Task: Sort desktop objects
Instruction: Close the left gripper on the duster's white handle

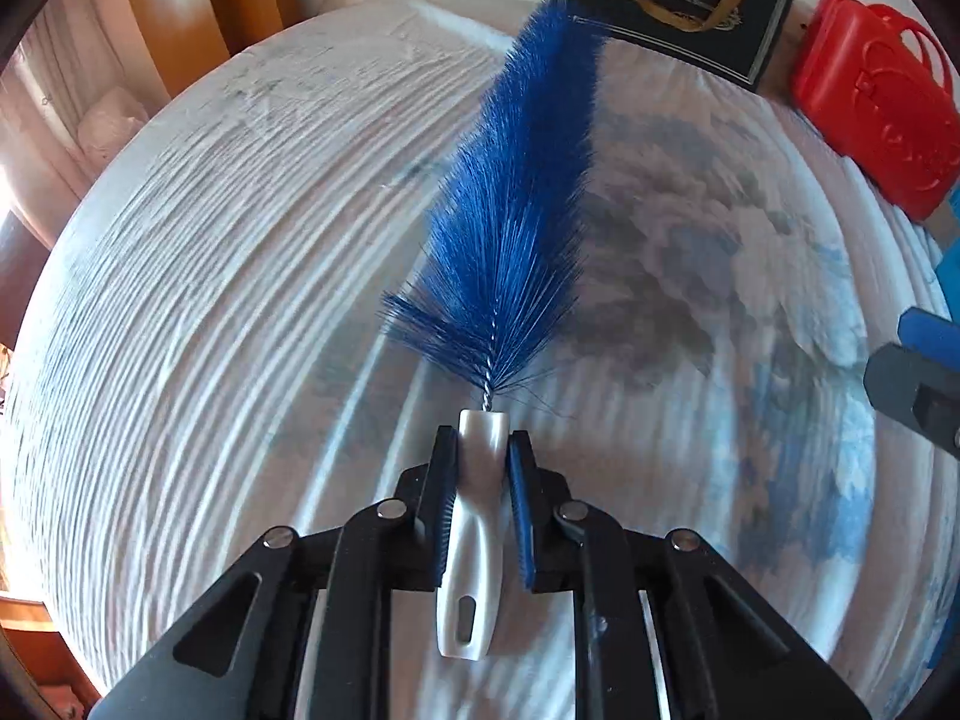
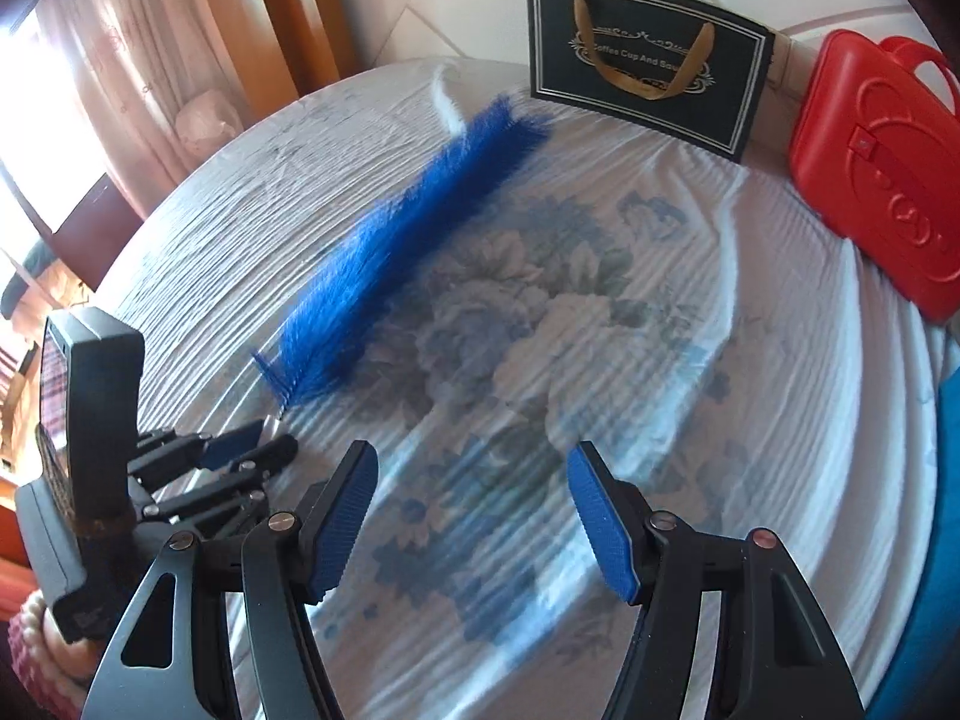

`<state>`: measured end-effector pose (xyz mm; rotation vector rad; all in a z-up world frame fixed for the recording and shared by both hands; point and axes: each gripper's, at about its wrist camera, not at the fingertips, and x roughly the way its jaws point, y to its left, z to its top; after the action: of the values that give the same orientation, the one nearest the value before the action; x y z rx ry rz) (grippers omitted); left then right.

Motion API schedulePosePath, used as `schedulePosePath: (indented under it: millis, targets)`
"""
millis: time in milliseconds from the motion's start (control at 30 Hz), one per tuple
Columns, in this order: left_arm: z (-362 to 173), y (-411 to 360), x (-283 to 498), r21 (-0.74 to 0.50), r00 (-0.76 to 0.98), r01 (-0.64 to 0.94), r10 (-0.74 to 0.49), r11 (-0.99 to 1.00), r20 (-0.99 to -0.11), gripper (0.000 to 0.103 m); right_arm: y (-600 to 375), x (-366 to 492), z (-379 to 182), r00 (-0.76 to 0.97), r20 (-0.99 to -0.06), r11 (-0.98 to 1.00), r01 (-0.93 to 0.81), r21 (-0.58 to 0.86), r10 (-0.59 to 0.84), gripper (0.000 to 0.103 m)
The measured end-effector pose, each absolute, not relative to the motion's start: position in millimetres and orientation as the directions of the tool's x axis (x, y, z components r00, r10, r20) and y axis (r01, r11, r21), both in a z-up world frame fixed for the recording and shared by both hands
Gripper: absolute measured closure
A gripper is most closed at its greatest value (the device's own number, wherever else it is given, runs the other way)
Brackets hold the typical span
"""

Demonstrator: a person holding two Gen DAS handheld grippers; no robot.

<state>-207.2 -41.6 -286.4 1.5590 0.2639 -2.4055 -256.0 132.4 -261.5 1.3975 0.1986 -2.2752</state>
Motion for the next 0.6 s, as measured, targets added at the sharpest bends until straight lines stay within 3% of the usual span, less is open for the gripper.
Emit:
schedulePosePath:
  millis: [433,600]
  targets:
    - [-259.4,-79.8,-196.3,-0.079,-0.484,0.285,-0.072,-0.955,-0.872,0.087,36.5,-289.2,-281.5,-0.283,-0.855,-0.83,0.495,0.257,-0.434,0.04]
    - [-270.7,-84.8,-182.1,-0.104,-0.472,0.272,-0.038,-0.957,-0.881,0.087,18.4,-294.3,-285.2,-0.255,-0.842,-0.811,0.498,0.306,-0.475,0.036]
